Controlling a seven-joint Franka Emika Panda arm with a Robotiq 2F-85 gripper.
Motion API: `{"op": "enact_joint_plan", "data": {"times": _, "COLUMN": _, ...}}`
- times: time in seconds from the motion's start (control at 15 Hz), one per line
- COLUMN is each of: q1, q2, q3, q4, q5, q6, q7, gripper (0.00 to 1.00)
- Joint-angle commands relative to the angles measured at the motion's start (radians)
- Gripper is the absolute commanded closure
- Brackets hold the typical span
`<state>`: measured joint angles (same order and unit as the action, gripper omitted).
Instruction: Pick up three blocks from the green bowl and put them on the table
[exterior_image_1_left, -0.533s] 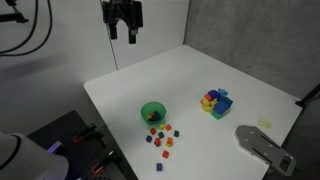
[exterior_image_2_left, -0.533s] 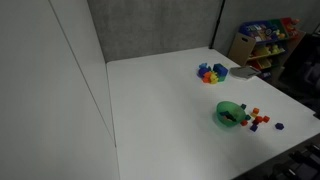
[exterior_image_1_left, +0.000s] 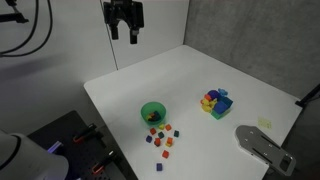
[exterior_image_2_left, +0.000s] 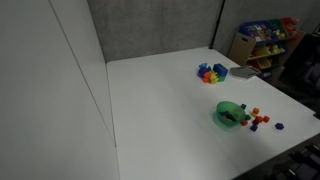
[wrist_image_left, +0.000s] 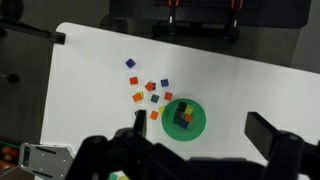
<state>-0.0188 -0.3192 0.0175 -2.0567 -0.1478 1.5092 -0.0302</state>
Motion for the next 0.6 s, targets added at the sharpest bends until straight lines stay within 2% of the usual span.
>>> {"op": "enact_joint_plan", "data": {"times": 0.0, "q1": 0.012, "q2": 0.002, "q3": -0.004, "q4": -0.045, "q5": -0.011, "q6": 0.115, "q7": 0.005, "gripper": 0.0}}
{"op": "enact_joint_plan", "data": {"times": 0.53, "q1": 0.011, "q2": 0.018, "q3": -0.012, "q4": -0.246, "q5": -0.01, "q6": 0.512, "q7": -0.023, "gripper": 0.0}}
